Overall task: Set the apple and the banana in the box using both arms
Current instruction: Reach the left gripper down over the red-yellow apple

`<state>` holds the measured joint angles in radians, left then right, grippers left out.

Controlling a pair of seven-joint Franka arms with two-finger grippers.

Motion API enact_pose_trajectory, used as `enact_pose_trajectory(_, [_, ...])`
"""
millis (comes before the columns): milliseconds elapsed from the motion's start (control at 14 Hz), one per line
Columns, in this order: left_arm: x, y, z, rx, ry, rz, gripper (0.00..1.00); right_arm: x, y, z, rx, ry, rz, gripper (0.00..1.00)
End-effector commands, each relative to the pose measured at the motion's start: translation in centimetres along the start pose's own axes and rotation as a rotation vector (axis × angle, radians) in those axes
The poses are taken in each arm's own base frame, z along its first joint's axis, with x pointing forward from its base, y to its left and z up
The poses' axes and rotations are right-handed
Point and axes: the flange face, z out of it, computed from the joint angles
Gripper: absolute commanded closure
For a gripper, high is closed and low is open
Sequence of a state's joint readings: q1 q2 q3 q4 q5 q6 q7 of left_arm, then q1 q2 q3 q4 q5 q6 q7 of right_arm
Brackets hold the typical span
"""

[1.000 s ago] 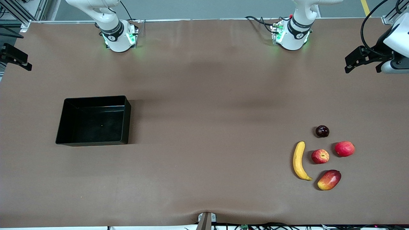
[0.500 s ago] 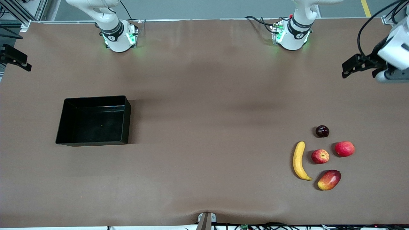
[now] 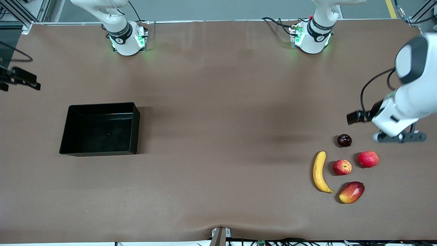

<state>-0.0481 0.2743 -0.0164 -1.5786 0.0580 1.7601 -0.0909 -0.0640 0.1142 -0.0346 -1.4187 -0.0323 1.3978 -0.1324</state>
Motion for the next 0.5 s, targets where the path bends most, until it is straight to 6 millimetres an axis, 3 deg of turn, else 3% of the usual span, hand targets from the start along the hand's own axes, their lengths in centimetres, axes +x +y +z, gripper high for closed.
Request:
enact_pose_trajectory(0, [2.0, -3.9, 2.8, 0.001, 0.045, -0.057, 0.00, 2.4, 3.4, 3.8, 0.032, -0.058, -0.026, 0.00])
enact_pose_trajectory(143, [4.0, -4.2, 6.1, -0.007, 0.063, -0.072, 0.00, 4.7, 4.8, 7.9, 0.037, -0.109, -0.004, 0.00])
enact_pose_trajectory(286, [5.5, -4.2, 9.3, -0.015, 0.086, -0.163, 0.00, 6.4, 7.8, 12.8, 0.063, -0.145, 0.028, 0.00])
enact_pose_trajectory(429, [6.5, -3.0, 12.1, -0.017, 0.079, -0.257, 0.00, 7.1, 8.8, 17.1, 0.070, -0.167, 0.041, 0.00])
